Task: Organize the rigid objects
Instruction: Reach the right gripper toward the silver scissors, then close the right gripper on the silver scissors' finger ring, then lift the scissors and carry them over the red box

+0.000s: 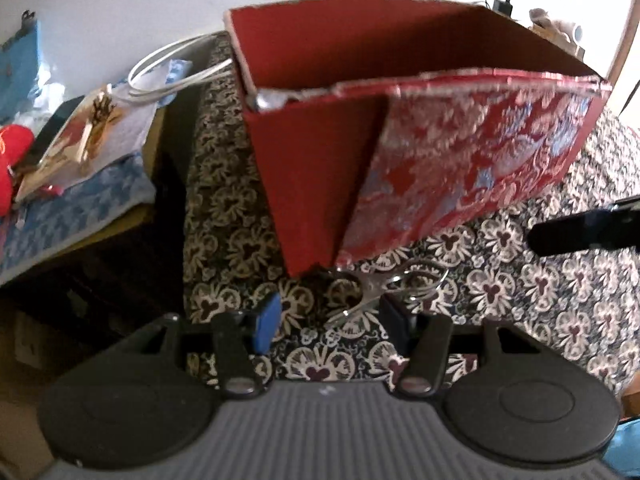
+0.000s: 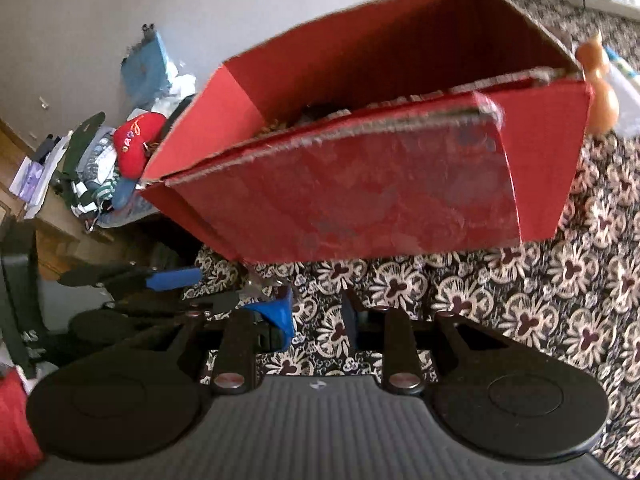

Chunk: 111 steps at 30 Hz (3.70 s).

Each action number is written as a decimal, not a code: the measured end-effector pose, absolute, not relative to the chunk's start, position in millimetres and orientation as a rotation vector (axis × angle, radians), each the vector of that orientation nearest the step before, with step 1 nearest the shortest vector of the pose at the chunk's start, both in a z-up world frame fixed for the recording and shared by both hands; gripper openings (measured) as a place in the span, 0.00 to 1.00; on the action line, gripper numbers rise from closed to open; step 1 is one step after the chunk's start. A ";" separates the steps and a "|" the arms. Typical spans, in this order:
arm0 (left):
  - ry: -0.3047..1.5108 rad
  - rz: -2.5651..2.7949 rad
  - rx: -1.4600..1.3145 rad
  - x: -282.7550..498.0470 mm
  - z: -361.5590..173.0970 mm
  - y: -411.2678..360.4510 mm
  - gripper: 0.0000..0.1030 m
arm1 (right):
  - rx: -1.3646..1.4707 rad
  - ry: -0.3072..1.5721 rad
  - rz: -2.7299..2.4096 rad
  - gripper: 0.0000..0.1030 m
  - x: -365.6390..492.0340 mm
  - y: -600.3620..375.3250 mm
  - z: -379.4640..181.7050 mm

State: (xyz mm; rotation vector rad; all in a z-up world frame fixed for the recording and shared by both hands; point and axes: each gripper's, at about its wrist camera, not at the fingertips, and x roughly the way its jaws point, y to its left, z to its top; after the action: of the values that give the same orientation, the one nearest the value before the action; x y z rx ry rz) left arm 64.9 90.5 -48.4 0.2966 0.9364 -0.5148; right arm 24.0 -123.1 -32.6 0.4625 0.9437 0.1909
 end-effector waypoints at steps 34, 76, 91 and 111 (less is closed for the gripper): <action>0.967 -0.702 0.272 47.5 -29.3 59.0 0.43 | 0.603 1.039 0.218 0.10 53.4 -135.0 -59.3; 1.027 -0.765 0.160 35.7 -26.9 43.1 0.21 | 0.695 1.054 0.218 0.00 45.6 -138.4 -65.6; 0.775 -1.000 0.190 26.4 65.4 0.8 0.08 | 0.704 0.747 0.169 0.00 -11.9 -198.5 28.0; 0.708 -0.802 0.239 124.1 102.0 -37.2 0.08 | 0.653 0.682 0.288 0.00 100.7 -221.1 53.0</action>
State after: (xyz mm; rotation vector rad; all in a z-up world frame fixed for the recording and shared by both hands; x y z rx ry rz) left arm 124.1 -37.2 102.0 0.2393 0.7077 -0.8015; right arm 100.7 -221.1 53.0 0.6526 0.6823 0.2878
